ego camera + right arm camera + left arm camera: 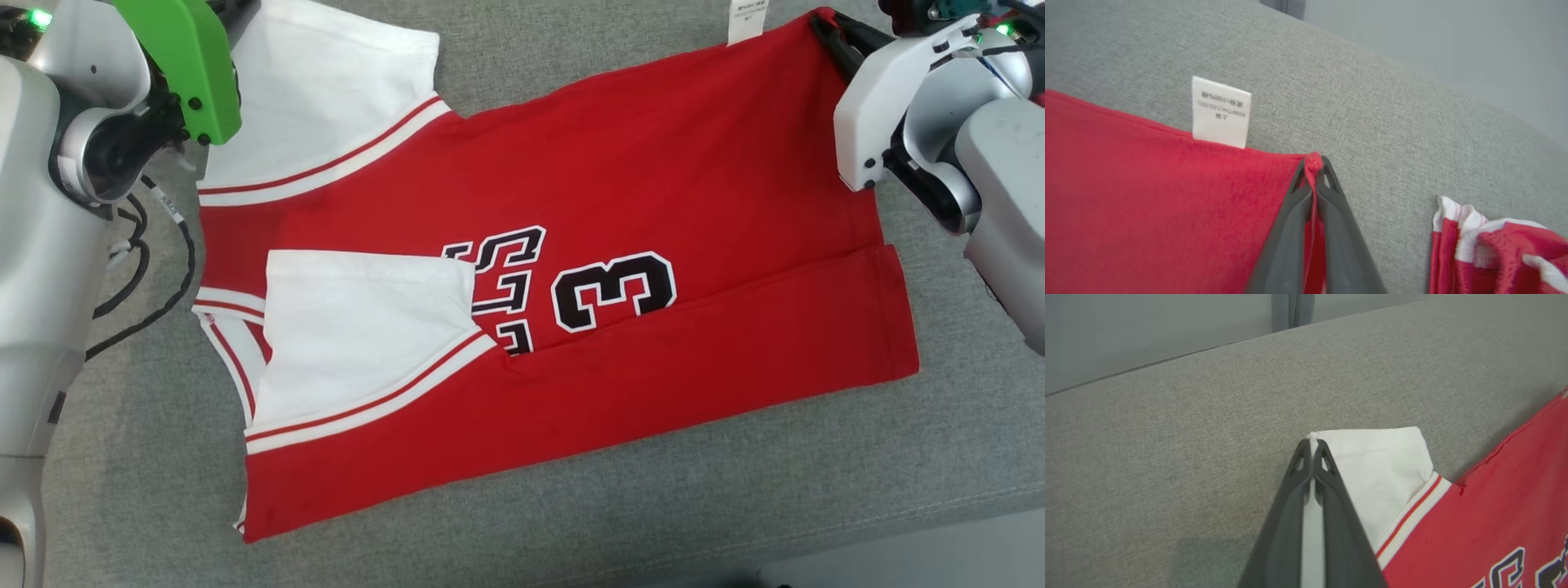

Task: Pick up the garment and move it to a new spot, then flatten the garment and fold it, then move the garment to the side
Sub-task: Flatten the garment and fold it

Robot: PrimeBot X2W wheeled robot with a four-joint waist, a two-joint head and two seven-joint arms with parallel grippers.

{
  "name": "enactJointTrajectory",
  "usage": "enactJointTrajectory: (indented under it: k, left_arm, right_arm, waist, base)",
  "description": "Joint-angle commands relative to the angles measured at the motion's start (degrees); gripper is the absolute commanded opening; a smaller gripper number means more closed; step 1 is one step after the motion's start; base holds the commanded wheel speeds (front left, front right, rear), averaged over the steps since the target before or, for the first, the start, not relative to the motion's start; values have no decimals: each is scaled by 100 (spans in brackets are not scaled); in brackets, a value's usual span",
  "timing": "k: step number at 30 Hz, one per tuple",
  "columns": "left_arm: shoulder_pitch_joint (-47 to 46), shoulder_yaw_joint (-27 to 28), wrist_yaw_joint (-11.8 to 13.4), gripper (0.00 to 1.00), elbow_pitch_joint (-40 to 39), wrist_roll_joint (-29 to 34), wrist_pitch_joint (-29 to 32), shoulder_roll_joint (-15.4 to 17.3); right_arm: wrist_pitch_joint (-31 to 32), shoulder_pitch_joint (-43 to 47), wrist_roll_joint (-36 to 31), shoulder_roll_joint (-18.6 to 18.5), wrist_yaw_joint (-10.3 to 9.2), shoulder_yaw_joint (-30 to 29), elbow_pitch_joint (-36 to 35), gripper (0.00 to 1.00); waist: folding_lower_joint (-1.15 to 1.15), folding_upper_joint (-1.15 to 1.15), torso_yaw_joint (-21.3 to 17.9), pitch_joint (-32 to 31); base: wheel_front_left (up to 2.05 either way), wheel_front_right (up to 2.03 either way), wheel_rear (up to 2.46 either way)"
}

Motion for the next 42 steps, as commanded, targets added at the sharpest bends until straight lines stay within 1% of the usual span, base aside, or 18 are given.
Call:
enactJointTrajectory:
  k: [1,6,11,15,18,22,27,30,34,42]
  left_arm:
    - [142,-31,-16,0,-100,-150,-80,65]
    - [733,-107,-15,0,-747,-558,-412,370]
    - [1623,82,-12,0,-1429,-903,-897,627]
    - [2396,192,95,0,-2014,-1047,-1195,805]
    - [3129,280,236,0,-2581,-1153,-1450,937]
    - [3767,326,366,0,-3073,-1228,-1663,1046]
    - [4582,318,537,0,-3640,-1310,-1866,1167]
    - [5027,277,610,0,-3837,-1370,-1959,1202]
    - [5375,202,623,0,-3822,-1420,-2063,1146]
    - [5614,41,624,0,-3533,-1414,-2179,964]
  right_arm:
    - [-168,93,27,-32,-13,53,11,0]
    - [-693,523,93,-165,-13,195,-155,0]
    - [-1163,1090,112,-296,-13,22,-276,0]
    - [-1417,1578,100,-354,-13,-269,-375,0]
    - [-1546,2047,11,-367,-13,-585,-544,0]
    - [-1566,2460,-134,-397,-13,-934,-755,0]
    - [-1510,2928,-380,-349,-12,-1389,-1046,0]
    - [-1456,3238,-511,-319,-12,-1699,-1230,0]
    - [-1397,3707,-671,-241,-12,-2150,-1526,0]
    - [-1119,4489,-1067,45,-12,-2873,-2170,0]
  waist:
    - [0,0,10,-132]
    - [0,0,49,-425]
    - [0,0,165,-721]
    - [0,0,262,-917]
    - [0,0,332,-1079]
    - [0,0,382,-1189]
    - [0,0,416,-1273]
    - [0,0,467,-1314]
    - [0,0,542,-1346]
    - [0,0,550,-1352]
  base:
    - [0,0,0]
    - [0,0,0]
    - [0,0,0]
    - [0,0,0]
    - [0,0,0]
    - [0,0,0]
    - [0,0,0]
    - [0,0,0]
    - [0,0,0]
    - [0,0,0]
